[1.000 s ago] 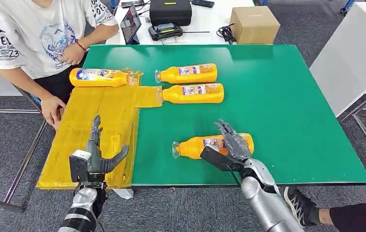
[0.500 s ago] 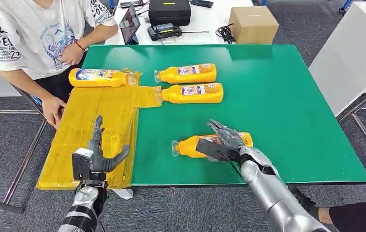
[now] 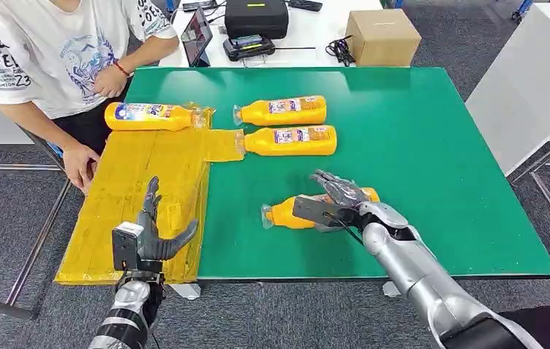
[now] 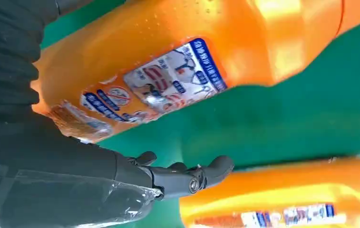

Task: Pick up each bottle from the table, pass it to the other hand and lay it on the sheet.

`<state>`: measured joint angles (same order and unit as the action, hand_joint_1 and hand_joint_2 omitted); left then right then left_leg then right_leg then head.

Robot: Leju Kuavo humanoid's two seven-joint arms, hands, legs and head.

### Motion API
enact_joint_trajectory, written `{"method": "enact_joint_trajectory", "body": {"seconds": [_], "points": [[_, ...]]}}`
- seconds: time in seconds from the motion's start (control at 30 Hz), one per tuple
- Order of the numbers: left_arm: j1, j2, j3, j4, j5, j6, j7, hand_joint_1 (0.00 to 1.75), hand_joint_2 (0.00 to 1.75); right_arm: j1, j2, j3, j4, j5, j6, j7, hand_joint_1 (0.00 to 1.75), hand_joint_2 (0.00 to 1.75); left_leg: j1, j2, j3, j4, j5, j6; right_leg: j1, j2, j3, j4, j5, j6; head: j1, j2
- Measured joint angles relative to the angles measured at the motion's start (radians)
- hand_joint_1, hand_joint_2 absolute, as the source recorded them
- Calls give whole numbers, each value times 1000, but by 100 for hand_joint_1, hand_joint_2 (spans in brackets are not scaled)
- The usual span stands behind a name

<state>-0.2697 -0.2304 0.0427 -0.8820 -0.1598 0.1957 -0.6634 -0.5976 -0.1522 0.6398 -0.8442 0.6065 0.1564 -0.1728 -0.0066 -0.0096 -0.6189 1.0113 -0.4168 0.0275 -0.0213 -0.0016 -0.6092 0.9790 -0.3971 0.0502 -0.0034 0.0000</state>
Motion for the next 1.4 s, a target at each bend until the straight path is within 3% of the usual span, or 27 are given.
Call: {"method": "enact_joint_trajectory", "body": {"seconds": [0.27, 1.4], "points": [[-13, 0, -10, 20, 0, -13, 11, 0, 175, -40, -27, 75, 33, -74, 77, -10, 0, 175, 0, 0, 0, 0, 0, 0, 0, 0, 0, 0, 0, 0, 0, 0], [-21, 0, -24, 45, 2, -9, 14, 0, 175, -64, -53, 151, 68, -92, 77, -13, 0, 175, 0, 0, 0, 0, 0, 0, 0, 0, 0, 0, 0, 0, 0, 0]]}}
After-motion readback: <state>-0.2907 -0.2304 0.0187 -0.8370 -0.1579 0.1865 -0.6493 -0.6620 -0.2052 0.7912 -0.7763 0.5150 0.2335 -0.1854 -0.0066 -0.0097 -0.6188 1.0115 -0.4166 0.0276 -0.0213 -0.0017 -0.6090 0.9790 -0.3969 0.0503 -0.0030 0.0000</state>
